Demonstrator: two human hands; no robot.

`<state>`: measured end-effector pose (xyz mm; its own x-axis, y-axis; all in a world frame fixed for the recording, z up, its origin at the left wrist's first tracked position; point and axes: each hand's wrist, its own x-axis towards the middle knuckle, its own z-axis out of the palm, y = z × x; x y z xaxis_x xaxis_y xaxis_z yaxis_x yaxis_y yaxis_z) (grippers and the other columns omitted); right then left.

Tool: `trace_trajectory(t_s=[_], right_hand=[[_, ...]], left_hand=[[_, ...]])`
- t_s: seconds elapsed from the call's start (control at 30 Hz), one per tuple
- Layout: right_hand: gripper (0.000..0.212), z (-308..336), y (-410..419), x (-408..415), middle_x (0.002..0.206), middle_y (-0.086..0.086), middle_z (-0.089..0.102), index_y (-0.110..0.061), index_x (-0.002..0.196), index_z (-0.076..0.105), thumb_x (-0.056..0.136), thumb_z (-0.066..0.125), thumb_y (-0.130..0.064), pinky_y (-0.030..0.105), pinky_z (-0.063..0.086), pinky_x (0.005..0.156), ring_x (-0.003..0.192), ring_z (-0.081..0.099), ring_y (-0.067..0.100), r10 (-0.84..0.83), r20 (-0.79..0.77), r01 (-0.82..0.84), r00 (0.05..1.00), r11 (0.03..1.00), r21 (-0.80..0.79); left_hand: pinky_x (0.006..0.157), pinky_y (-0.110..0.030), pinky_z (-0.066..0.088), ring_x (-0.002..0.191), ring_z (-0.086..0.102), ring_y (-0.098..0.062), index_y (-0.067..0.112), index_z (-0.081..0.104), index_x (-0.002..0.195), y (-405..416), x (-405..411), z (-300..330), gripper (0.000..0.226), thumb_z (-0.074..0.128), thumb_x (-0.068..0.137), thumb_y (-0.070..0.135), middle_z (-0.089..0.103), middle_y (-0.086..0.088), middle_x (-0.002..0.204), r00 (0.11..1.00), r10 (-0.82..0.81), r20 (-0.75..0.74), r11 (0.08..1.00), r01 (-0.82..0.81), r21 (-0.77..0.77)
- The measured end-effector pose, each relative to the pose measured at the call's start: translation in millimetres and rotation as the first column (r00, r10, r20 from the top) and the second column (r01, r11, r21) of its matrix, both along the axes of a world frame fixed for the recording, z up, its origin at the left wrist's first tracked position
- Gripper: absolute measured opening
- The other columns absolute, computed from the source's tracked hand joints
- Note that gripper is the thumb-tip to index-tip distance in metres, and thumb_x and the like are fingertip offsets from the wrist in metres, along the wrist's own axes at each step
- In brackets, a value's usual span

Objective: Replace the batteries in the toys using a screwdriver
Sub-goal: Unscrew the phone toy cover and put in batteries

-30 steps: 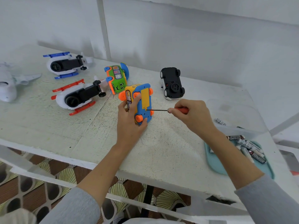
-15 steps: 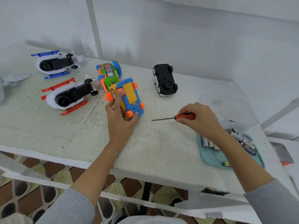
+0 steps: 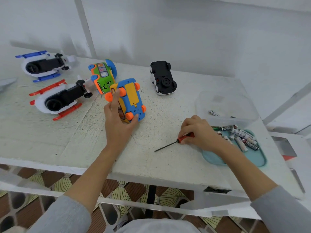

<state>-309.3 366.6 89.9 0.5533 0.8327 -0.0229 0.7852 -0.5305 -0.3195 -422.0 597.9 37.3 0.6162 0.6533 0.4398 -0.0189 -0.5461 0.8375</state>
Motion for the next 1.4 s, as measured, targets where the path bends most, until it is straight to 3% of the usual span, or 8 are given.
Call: trace_trajectory(t_s=[0.17, 0.43, 0.63, 0.83, 0.9, 1.03, 1.2, 1.4], right_hand=[[0.017, 0, 1, 2, 0.101, -0.009, 0.056, -0.025, 0.092, 0.071, 0.076, 0.073, -0.029, 0.027, 0.025, 0.078, 0.092, 0.035, 0.008, 0.004, -0.027, -0.005, 1.000, 1.000, -0.026], [0.018, 29, 34, 4, 0.104, -0.006, 0.059, -0.023, 0.103, 0.065, 0.086, 0.065, -0.022, 0.022, 0.046, 0.080, 0.091, 0.056, 0.008, -0.014, -0.211, 0.094, 0.977, 0.922, 0.376], [0.042, 41, 107, -4, 0.121, -0.006, 0.041, -0.024, 0.130, 0.047, 0.089, 0.058, -0.032, 0.024, 0.045, 0.085, 0.104, 0.050, 0.012, 0.005, -0.284, 0.146, 0.959, 0.849, 0.508], [0.037, 30, 149, -6, 0.115, 0.003, 0.051, -0.017, 0.117, 0.052, 0.086, 0.062, -0.035, 0.031, 0.045, 0.089, 0.105, 0.052, 0.020, -0.065, -0.459, 0.319, 0.886, 0.803, 0.503], [0.024, 23, 151, -1, 0.104, 0.002, 0.054, -0.017, 0.104, 0.055, 0.086, 0.063, -0.030, 0.039, 0.051, 0.086, 0.102, 0.056, 0.026, -0.043, -0.543, 0.373, 0.838, 0.771, 0.515], [0.026, 10, 149, 8, 0.112, 0.017, 0.059, -0.007, 0.108, 0.057, 0.088, 0.061, -0.024, 0.025, 0.056, 0.070, 0.100, 0.062, 0.027, 0.013, -0.730, 0.498, 0.683, 0.722, 0.480], [0.020, 8, 144, 9, 0.097, 0.008, 0.065, -0.007, 0.109, 0.051, 0.094, 0.051, -0.020, 0.031, 0.055, 0.076, 0.084, 0.066, 0.019, 0.156, -0.844, 0.556, 0.514, 0.688, 0.466], [0.016, -5, 142, 13, 0.106, 0.006, 0.058, -0.013, 0.111, 0.053, 0.096, 0.048, -0.017, 0.029, 0.050, 0.084, 0.101, 0.058, 0.021, 0.089, -0.721, 0.405, 0.687, 0.777, 0.481]], left_hand=[[0.088, -0.044, 0.055, 0.119, 0.051, -0.009, 0.029, 0.023, 0.148, -2, -4, 2, 0.090, 0.072, 0.073, 0.032, 0.037, 0.008, 0.138, 0.996, -0.063, 0.055, 0.995, 0.068, -0.077], [0.071, -0.011, 0.051, 0.097, 0.061, 0.010, 0.023, 0.026, 0.143, -9, 0, 16, 0.089, 0.078, 0.073, 0.003, 0.041, 0.044, 0.114, 0.992, -0.088, 0.087, 0.975, 0.104, -0.198], [0.075, -0.007, 0.047, 0.105, 0.055, 0.013, 0.019, 0.035, 0.137, 2, -6, 23, 0.088, 0.087, 0.067, 0.010, 0.048, 0.016, 0.124, 0.995, -0.075, 0.064, 0.987, 0.083, -0.136], [0.091, -0.036, 0.053, 0.117, 0.049, -0.007, 0.027, 0.035, 0.138, 15, -14, 9, 0.091, 0.087, 0.063, 0.032, 0.044, 0.004, 0.126, 0.997, -0.054, -0.048, 0.997, 0.051, -0.060], [0.094, -0.032, 0.051, 0.119, 0.048, -0.009, 0.033, 0.034, 0.135, 16, -17, 9, 0.090, 0.087, 0.062, 0.032, 0.042, 0.004, 0.130, 0.997, -0.059, -0.050, 0.995, 0.055, -0.080], [0.096, -0.015, 0.040, 0.122, 0.043, -0.009, 0.022, 0.036, 0.138, 17, -23, 13, 0.092, 0.082, 0.062, 0.043, 0.040, 0.002, 0.135, 0.993, -0.076, -0.085, 0.991, 0.066, -0.116], [0.092, -0.021, 0.047, 0.115, 0.053, -0.004, 0.021, 0.039, 0.137, 17, -31, 16, 0.079, 0.072, 0.070, 0.049, 0.051, 0.007, 0.131, 0.987, -0.147, -0.071, 0.946, 0.119, -0.302], [0.077, -0.009, 0.047, 0.098, 0.055, 0.010, 0.029, 0.044, 0.126, 17, -32, 17, 0.077, 0.087, 0.064, 0.018, 0.051, 0.020, 0.116, 0.992, -0.117, -0.042, 0.952, 0.100, -0.288]])
